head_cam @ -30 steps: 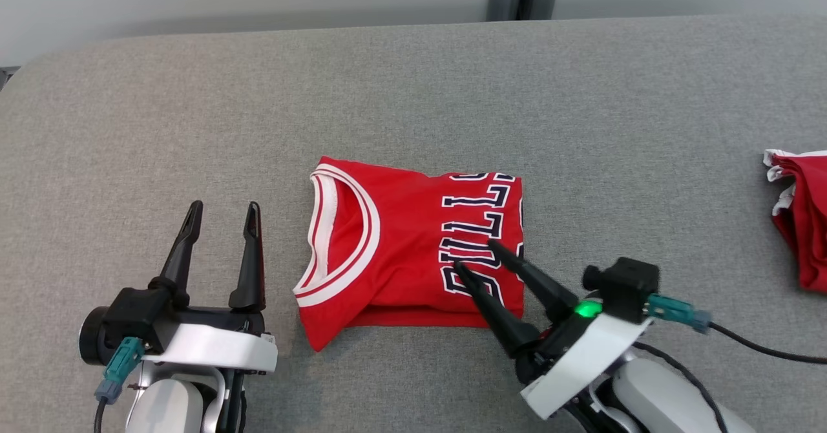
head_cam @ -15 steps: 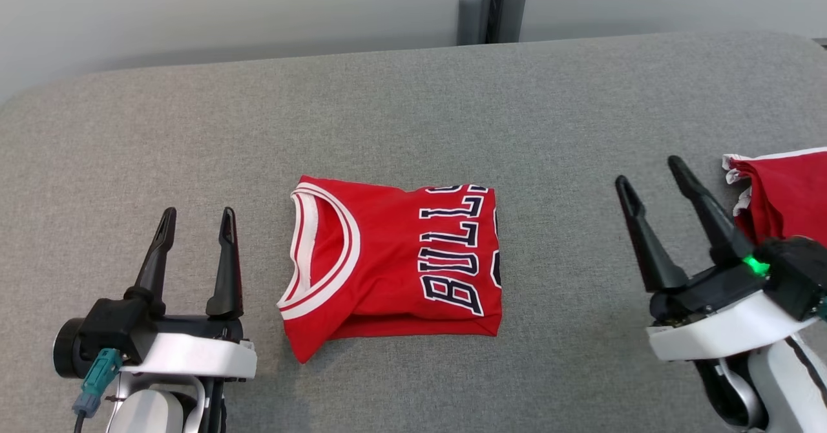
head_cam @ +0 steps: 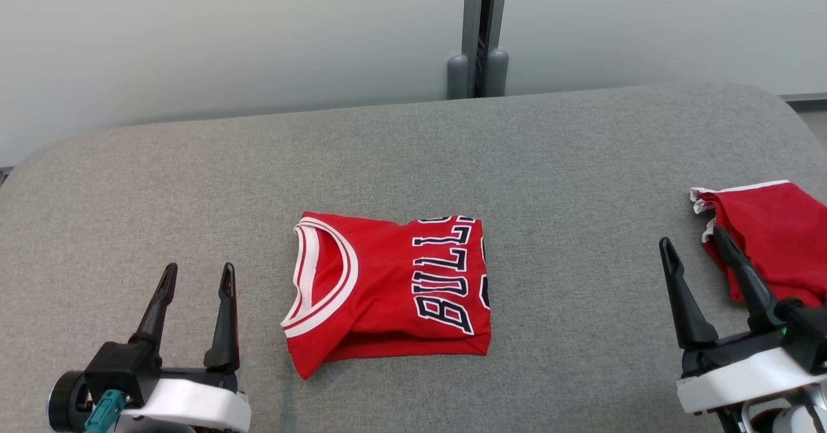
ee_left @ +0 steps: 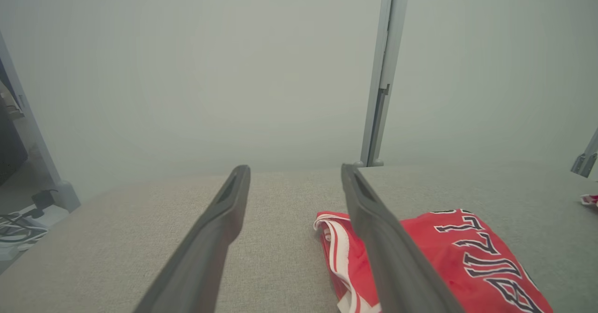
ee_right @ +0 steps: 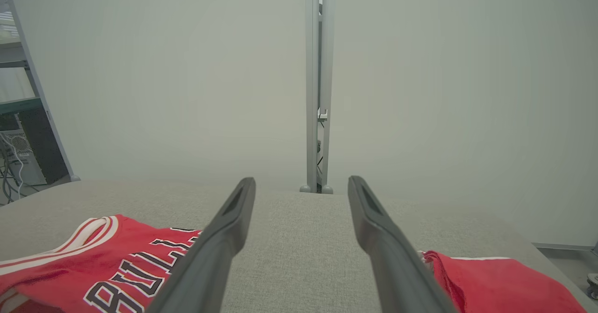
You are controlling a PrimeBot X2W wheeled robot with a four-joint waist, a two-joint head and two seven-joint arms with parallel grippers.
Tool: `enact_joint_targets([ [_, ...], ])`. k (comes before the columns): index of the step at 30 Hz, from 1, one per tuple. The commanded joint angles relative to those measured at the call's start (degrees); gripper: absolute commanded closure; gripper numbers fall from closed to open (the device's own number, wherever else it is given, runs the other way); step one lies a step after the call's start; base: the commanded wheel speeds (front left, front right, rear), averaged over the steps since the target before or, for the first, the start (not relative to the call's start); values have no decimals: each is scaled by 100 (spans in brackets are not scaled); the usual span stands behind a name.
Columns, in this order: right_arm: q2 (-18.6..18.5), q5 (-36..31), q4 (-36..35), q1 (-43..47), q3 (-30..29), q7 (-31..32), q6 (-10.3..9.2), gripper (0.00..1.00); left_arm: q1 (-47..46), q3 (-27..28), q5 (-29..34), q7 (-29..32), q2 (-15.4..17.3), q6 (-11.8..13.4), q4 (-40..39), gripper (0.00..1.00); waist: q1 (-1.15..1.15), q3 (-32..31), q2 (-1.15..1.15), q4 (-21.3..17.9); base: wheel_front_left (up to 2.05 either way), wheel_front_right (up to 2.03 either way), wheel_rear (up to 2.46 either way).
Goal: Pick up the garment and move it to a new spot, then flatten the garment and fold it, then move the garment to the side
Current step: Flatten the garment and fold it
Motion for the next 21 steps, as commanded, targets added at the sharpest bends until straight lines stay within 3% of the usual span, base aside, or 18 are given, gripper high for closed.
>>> enact_joint_targets([
  [1,27,-28,20,93,-37,18,-3,0,73,9,30,31,52,29,-48,0,0,-113,0,-16,0,0,0],
  [21,179,-127,-156,669,-247,352,-3,0,708,-60,-59,506,164,178,-462,0,0,-432,0,-60,0,0,0],
])
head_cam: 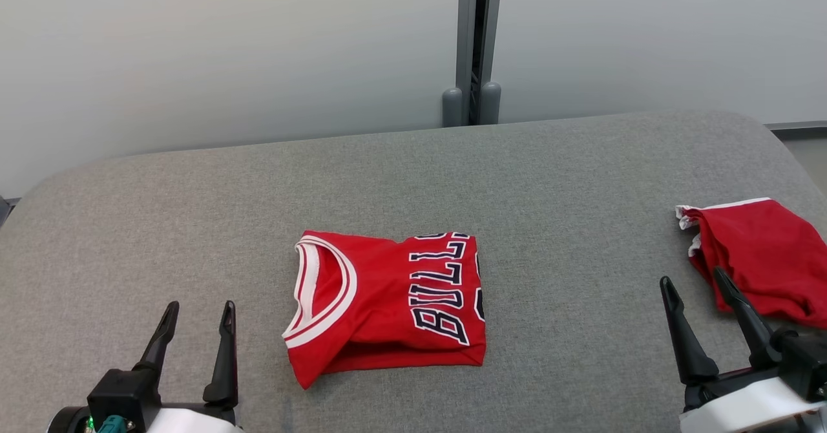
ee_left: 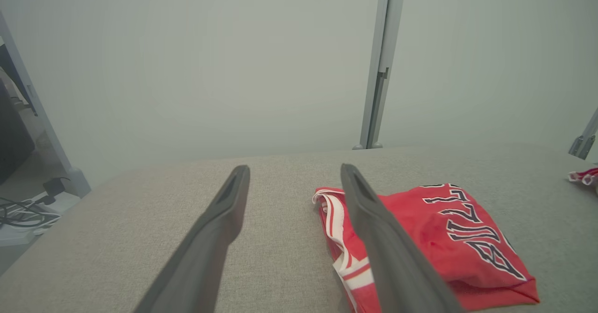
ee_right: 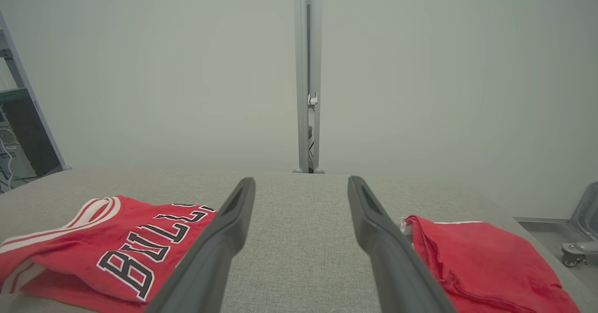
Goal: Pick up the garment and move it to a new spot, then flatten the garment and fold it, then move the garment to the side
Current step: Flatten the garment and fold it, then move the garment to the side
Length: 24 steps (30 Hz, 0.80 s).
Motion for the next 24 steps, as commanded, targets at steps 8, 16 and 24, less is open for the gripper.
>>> enact_joint_targets([
  [8,16,-35,-48,33,-23,22,-3,0,24,-10,-46,9,48,72,-39,0,0,18,0,1,0,0,0],
  [16,28,-44,-60,18,-31,32,-3,0,-13,-11,-68,-12,73,101,-44,0,0,37,0,14,0,0,0],
  [24,-80,20,121,-305,-63,113,-3,0,-266,-66,-76,-69,74,101,-78,0,0,237,0,226,0,0,0],
])
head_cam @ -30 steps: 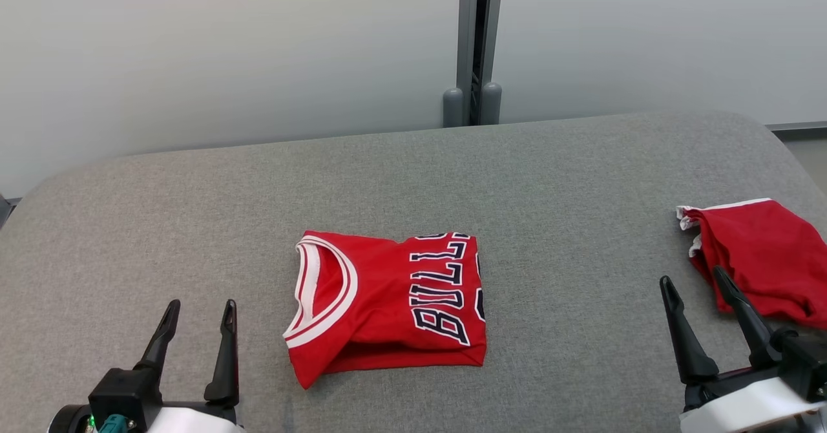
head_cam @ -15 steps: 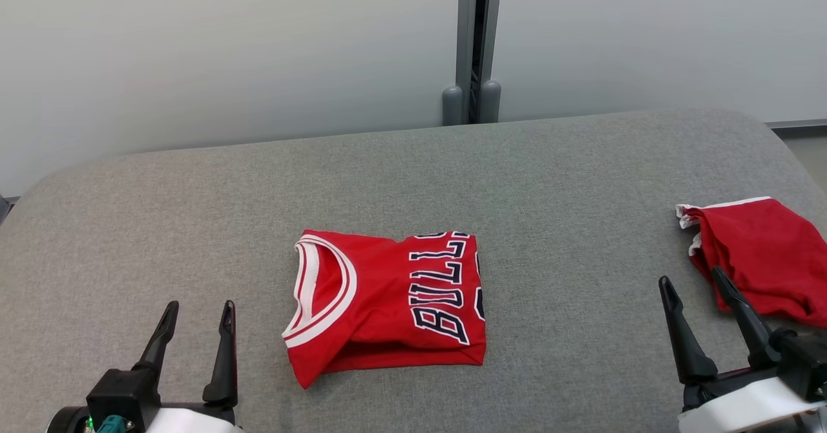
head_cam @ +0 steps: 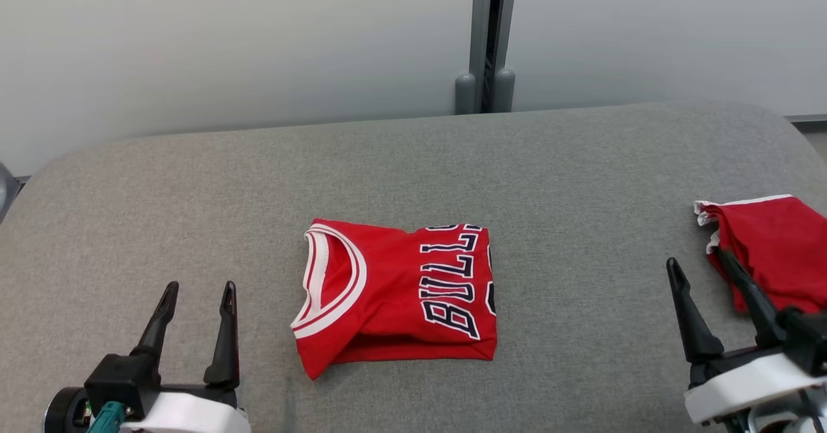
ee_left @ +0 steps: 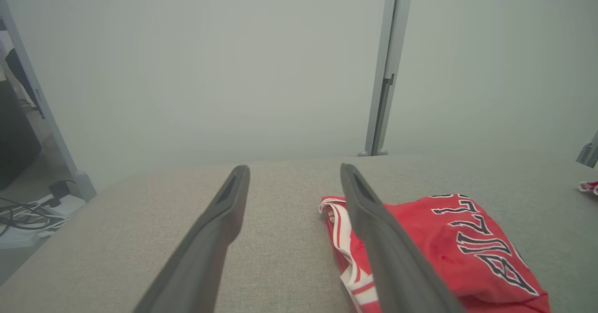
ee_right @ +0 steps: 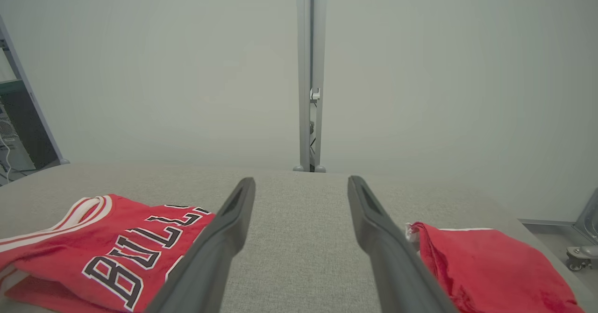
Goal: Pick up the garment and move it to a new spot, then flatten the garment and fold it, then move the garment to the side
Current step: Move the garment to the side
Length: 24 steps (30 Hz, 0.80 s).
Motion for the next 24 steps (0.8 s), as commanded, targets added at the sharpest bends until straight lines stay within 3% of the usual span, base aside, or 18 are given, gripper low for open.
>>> enact_joint_targets([
  [1,-56,58,115,-207,30,38,-3,0,-164,-5,-29,-41,23,22,-36,0,0,154,0,121,0,0,0],
  [11,-228,519,1725,-1607,1146,-96,-3,0,-793,-236,-50,-288,-135,-50,141,0,0,929,0,799,0,0,0],
  [19,-5,1111,3150,-2533,2236,-227,-3,0,-1120,-351,-86,-488,-232,-69,430,0,0,1259,0,1097,0,0,0],
  [24,124,1561,3923,-2807,2672,116,-3,0,-1252,-383,-94,-578,-252,-74,567,0,0,1331,0,1137,0,0,0],
])
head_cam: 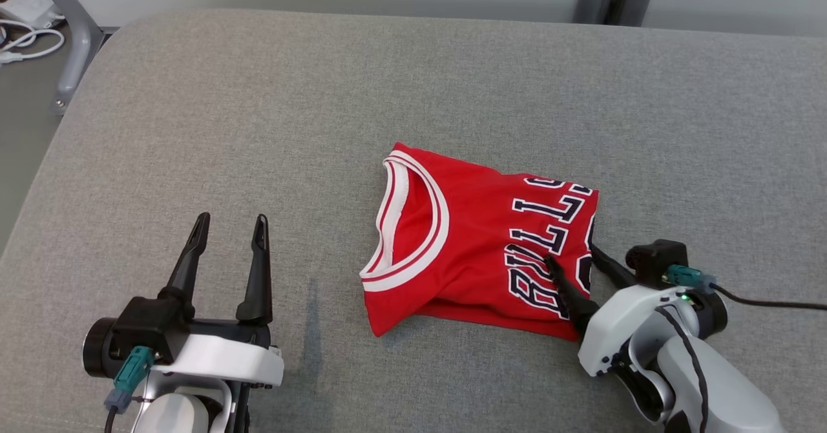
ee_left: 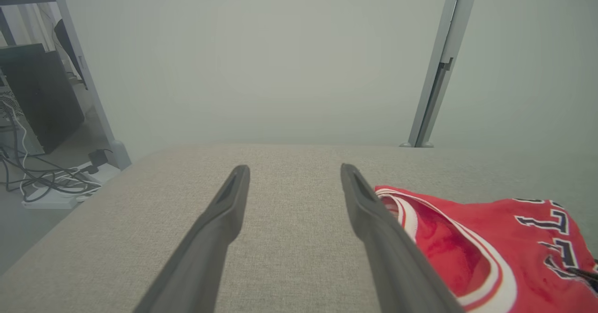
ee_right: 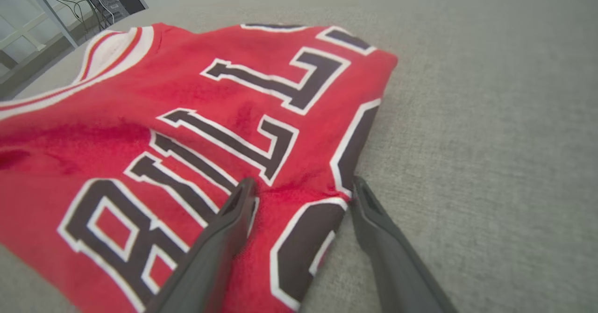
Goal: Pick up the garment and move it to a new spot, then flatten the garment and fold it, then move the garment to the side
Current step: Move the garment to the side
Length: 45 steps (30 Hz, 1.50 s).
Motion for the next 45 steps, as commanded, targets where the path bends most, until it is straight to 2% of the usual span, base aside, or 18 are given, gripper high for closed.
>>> enact_joint_targets([
  [1,32,181,154,-78,174,117,-2,0,-126,10,-13,-58,3,-13,32,0,0,26,0,1,0,0,0],
  [2,39,251,217,-89,297,168,-2,0,-136,9,-22,-69,5,-15,56,0,0,31,0,-9,0,0,0],
  [3,30,320,263,-113,416,188,-2,37,-153,8,-29,-79,6,-17,80,0,0,34,0,-22,0,0,0],
  [5,2,469,304,-165,639,215,-1,100,-196,14,-36,-98,19,-20,114,0,0,34,0,-53,0,0,0],
  [11,-247,623,260,-377,1000,-67,-4,100,-213,14,-53,-130,48,-25,177,0,0,2,0,-158,0,0,0],
  [17,-712,531,-120,-338,1347,-351,-5,100,-174,22,-56,-168,96,-19,144,0,0,-17,0,-469,0,0,0],
  [21,-1159,235,-482,-240,1385,-493,-5,100,-94,64,-73,-172,148,27,73,0,0,14,0,-887,0,0,0],
  [25,-1584,-258,-888,-76,1162,-558,-5,100,-81,77,-67,-155,208,45,-11,0,0,65,0,-1361,0,0,0],
  [32,-1960,-893,-1872,56,852,-292,-4,100,-245,52,-30,-60,325,22,-207,0,0,299,0,-2096,0,0,0],
  [39,-2412,-1211,-2645,-609,991,-79,-5,100,-470,39,62,120,503,32,-435,0,0,750,0,-2733,0,0,0],
  [41,-2617,-1143,-2692,-1091,1029,-158,-5,100,-588,60,99,233,602,22,-559,0,0,990,0,-2963,0,0,0],
  [45,-2980,-1033,-2466,-1624,1073,-238,-5,100,-825,-14,185,361,707,-12,-699,0,0,1307,0,-3121,0,0,0],
])
